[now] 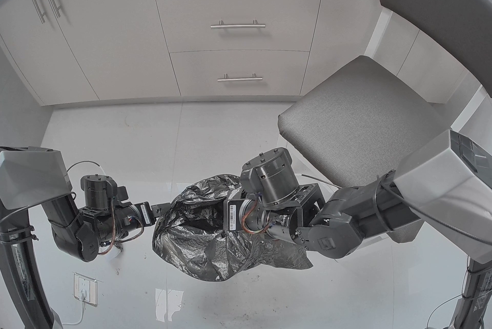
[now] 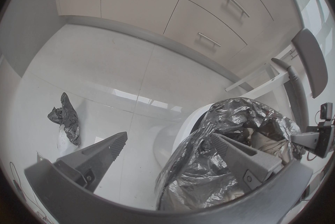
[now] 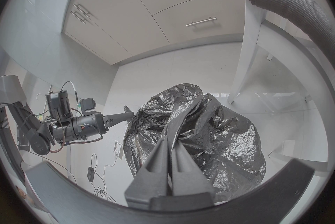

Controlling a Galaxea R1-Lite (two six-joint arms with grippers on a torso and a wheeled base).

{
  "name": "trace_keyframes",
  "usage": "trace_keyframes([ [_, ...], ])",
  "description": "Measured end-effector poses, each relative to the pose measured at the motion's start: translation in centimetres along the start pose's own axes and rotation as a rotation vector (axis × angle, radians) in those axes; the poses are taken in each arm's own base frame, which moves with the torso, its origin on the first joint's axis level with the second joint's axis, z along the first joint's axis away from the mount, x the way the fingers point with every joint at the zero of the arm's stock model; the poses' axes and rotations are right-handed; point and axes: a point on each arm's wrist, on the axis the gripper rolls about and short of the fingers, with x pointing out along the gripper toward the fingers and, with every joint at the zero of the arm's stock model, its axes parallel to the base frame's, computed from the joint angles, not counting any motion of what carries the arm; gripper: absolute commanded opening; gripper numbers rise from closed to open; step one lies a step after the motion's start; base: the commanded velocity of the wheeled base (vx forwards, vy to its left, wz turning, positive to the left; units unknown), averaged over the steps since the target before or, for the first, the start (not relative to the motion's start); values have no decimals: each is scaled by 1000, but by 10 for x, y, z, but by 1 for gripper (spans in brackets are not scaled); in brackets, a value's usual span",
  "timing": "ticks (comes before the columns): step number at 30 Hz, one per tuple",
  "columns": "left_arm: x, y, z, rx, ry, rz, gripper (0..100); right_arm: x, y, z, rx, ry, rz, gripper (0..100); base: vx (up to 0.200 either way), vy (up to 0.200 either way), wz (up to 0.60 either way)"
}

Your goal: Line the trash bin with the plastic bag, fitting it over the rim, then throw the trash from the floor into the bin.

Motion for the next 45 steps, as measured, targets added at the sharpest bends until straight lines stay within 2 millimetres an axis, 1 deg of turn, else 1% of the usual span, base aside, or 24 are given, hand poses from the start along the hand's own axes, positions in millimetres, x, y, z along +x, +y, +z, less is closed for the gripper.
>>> trace_keyframes([
  [6, -3, -9, -1, 14, 3, -24, 100, 1, 0, 0, 0, 1, 0, 0, 0, 0, 0],
  [11, 6, -8, -3, 30, 8, -24, 100, 0, 1, 0, 0, 0, 1, 0, 0, 0, 0],
  [22, 25, -2, -6, 30, 13, -13, 100, -3, 2, 0, -1, -2, 4, 0, 0, 0, 0],
  [28, 32, 3, -6, 25, -10, 49, 100, -3, 2, 0, -2, -1, 5, 0, 0, 0, 0],
  [38, 36, 11, -5, 14, -23, 77, 100, -1, 5, -4, -9, 8, 6, 0, 0, 0, 0],
  [45, 36, 19, -1, 3, -51, 126, 100, 2, 4, -7, -10, 8, -8, 0, 0, 0, 0],
])
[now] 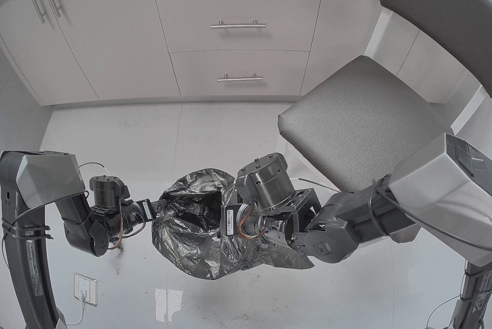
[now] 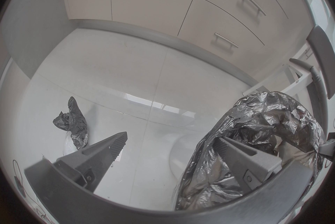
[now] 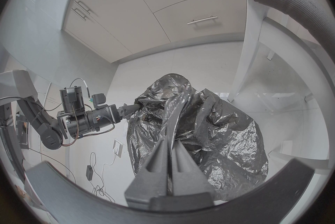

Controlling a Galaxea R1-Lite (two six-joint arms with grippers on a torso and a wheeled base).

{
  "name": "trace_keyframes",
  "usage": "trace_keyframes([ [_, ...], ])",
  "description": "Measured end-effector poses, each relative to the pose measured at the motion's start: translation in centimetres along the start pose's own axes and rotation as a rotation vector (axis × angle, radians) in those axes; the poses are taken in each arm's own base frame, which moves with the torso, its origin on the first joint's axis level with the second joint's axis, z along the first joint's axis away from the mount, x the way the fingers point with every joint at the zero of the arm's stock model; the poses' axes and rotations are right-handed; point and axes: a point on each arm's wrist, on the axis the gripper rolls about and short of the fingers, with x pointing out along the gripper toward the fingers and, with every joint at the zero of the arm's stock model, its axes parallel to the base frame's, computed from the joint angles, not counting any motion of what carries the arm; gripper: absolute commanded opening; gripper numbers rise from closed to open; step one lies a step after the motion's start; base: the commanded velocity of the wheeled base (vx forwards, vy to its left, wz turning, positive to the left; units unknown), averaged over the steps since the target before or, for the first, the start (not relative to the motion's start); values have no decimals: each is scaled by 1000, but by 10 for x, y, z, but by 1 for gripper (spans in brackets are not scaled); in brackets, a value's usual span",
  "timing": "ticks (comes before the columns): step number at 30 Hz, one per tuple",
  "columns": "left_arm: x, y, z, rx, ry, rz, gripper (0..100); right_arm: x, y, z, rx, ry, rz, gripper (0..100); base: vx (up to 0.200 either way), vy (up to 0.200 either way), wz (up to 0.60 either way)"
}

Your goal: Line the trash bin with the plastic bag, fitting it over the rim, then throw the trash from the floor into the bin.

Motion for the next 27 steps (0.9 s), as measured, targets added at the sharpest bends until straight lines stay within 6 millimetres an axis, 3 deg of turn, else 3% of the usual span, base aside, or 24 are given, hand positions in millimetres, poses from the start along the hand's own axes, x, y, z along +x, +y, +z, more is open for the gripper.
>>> trace_keyframes([
  [13, 15, 3, -12, 4, 31, 4, 100, 3, -1, -5, -3, 12, -6, 0, 0, 0, 0],
  [27, 39, 4, -13, 5, 37, 5, 100, 7, -1, -6, 3, -18, 8, 0, 0, 0, 0],
])
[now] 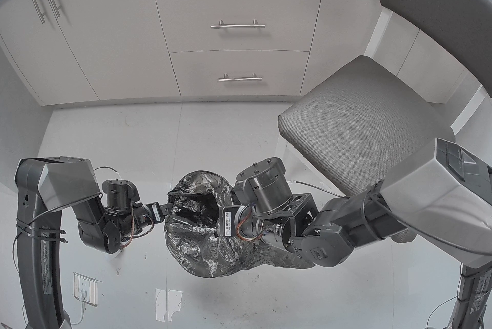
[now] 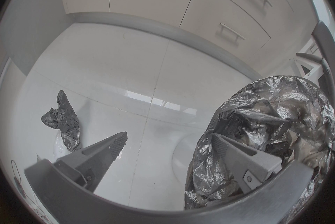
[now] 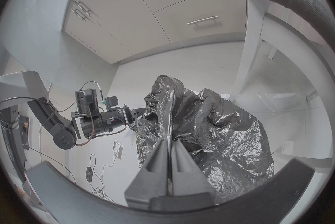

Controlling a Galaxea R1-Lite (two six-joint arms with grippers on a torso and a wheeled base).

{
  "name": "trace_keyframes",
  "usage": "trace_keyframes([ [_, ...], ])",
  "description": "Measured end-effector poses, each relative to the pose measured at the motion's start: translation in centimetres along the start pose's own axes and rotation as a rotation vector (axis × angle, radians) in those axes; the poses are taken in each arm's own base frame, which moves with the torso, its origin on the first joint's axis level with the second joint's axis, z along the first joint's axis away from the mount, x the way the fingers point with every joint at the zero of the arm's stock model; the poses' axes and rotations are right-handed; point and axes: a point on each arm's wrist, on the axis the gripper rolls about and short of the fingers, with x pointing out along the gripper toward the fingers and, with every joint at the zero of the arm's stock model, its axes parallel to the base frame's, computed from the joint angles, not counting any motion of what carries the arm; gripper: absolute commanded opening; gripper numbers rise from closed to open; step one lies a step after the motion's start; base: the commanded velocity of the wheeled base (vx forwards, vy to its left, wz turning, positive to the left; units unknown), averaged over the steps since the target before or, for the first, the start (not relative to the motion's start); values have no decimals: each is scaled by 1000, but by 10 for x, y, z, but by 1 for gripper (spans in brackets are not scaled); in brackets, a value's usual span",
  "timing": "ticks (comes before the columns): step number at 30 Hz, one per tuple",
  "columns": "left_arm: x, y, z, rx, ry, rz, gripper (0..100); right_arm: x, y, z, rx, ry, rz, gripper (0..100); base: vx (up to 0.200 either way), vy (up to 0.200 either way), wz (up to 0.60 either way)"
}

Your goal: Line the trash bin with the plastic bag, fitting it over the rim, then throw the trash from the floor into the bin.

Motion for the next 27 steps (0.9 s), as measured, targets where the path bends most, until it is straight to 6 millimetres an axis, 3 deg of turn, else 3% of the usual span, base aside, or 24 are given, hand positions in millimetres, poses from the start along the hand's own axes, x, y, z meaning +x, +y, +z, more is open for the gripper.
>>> trace_keyframes([
  [13, -9, -4, 11, -2, -13, -3, 100, 0, 0, -4, -5, 10, 1, 0, 0, 0, 0],
  [19, -28, -8, 24, -2, -41, -7, 100, 0, 1, -5, -12, 10, 1, 0, 0, 0, 0],
  [27, -60, -15, 19, 8, -13, -18, 100, -1, 3, -6, -25, 11, 0, 0, 0, 0, 0],
])
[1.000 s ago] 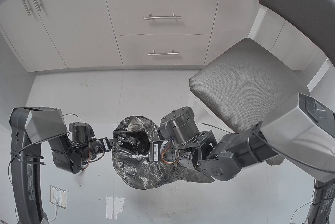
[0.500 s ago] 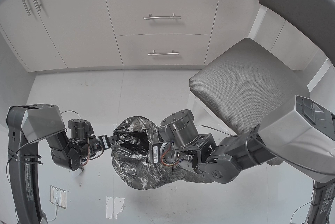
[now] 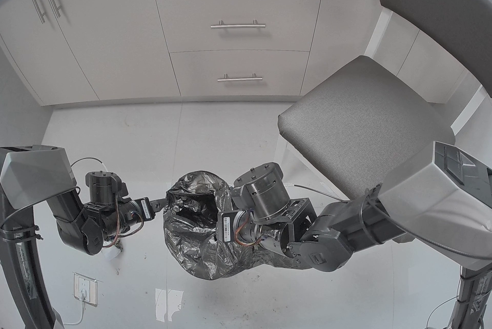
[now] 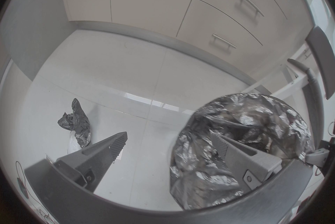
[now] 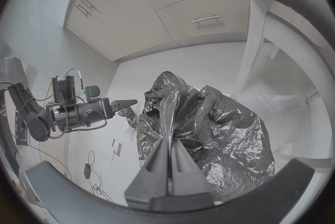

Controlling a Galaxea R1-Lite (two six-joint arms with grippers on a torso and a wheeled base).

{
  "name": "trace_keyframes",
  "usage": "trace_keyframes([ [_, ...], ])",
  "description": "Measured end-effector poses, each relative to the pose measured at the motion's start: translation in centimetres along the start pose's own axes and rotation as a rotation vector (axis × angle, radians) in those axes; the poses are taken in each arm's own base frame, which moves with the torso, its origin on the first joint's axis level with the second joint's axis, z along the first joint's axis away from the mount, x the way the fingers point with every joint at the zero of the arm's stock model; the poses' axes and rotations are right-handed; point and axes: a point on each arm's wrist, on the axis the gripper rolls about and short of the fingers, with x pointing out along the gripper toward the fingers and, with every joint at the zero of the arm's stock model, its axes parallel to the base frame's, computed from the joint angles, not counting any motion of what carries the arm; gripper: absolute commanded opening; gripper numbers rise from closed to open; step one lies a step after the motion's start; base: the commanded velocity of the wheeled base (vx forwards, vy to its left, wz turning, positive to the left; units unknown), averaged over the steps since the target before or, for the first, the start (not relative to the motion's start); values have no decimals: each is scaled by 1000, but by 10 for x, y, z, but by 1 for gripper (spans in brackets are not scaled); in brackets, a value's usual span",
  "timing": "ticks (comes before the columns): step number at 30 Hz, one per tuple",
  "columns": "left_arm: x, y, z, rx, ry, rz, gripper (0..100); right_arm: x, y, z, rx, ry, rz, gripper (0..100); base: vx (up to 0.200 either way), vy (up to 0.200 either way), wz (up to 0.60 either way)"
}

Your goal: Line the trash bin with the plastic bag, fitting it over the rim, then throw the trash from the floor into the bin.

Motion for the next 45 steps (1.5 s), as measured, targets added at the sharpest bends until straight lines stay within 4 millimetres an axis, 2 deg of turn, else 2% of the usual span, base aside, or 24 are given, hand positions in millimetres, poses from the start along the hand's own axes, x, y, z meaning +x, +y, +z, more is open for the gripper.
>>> trace_keyframes([
  [7, -31, -28, -15, 77, 49, -114, 100, 0, -1, 3, 1, -14, -11, 0, 0, 0, 0],
  [10, -50, -42, -32, 144, 73, -178, 100, 1, -2, 5, 1, -19, -12, 0, 0, 0, 0],
  [15, -77, -63, -50, 284, 14, -306, 100, 1, -1, 7, -1, -28, -11, 0, 0, 0, 0],
  [20, -97, -76, -78, 467, 54, -397, 100, 2, -1, 10, -7, -36, -9, 0, 0, 0, 0],
  [25, -111, -82, -99, 529, 143, -445, 100, 2, 1, 13, -9, -47, -5, 0, 0, 0, 0],
  [33, -111, -93, -106, 557, 149, -488, 100, 3, 1, 14, -8, -50, -5, 0, 0, 0, 0],
  [45, -79, -118, -103, 561, 70, -539, 100, 3, 2, 15, -7, -54, -2, 0, 0, 0, 0],
])
